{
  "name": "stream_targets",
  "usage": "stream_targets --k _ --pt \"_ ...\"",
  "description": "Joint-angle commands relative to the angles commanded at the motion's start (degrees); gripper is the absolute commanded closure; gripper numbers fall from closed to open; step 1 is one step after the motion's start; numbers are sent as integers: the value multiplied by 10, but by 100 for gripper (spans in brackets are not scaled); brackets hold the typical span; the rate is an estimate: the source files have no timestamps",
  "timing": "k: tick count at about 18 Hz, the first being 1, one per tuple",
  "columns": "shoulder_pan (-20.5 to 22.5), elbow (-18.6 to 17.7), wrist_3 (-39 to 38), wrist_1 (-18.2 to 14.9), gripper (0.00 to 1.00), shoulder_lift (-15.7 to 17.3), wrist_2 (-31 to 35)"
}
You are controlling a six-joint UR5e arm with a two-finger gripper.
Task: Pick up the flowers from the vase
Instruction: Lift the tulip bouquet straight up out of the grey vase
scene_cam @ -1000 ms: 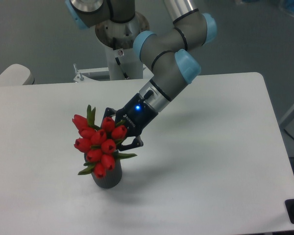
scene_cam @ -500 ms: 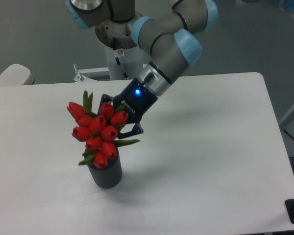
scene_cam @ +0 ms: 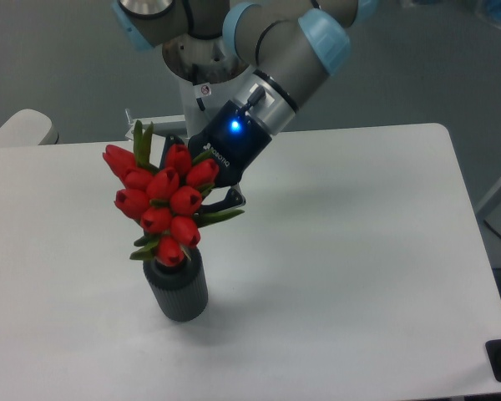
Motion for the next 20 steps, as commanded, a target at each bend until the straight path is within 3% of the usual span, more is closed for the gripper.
stream_targets --k 20 --pt "85 56 6 1 75 -12 -19"
